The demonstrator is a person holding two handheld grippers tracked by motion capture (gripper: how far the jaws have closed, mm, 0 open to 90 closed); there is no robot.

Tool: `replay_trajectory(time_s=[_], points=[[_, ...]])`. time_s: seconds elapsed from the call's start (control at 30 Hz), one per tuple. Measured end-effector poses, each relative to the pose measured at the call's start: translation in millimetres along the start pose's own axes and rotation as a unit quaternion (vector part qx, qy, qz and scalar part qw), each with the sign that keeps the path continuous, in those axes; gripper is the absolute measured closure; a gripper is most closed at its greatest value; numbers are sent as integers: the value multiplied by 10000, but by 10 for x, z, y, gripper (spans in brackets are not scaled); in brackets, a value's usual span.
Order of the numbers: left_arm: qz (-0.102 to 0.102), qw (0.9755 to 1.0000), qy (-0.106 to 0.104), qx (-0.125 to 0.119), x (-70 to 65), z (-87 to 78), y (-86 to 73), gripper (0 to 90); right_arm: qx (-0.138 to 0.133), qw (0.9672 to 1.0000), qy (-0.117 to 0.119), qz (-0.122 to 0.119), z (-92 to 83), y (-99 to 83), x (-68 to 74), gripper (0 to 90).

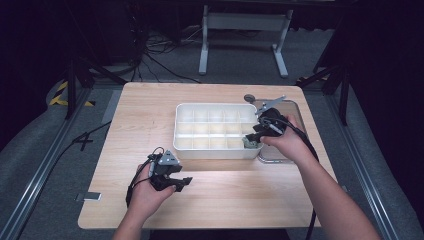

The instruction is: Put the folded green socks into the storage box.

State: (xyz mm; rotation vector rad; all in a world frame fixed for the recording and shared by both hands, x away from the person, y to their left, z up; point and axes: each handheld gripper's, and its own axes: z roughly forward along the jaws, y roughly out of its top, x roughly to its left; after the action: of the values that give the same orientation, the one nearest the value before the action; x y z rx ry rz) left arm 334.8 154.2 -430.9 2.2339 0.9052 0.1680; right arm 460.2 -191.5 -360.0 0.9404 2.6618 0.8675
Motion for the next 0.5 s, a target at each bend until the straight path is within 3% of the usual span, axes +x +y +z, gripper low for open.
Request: replay_trajectory(time_s=[0.03,0.13,0.27,0.37,0.5], points=[[-71,10000,-41,-2,-12,-19,-1,429,-301,9995,44,30,-84,-27,45,487],[-140,9998,-104,-65,-21,-30,6,428,-491,9988,69,-19,-166,-60,86,479],[-77,9999,-128,-52,-42,-40,36,429,-663,9975,128,-195,-273,-138,180,473],[-2,9999,-162,-54,-65,-50,57,430,-797,9954,340,-407,-336,-205,269,473],[121,9996,-245,-32,-100,-67,88,429,-977,9925,554,-483,-377,-299,372,465]])
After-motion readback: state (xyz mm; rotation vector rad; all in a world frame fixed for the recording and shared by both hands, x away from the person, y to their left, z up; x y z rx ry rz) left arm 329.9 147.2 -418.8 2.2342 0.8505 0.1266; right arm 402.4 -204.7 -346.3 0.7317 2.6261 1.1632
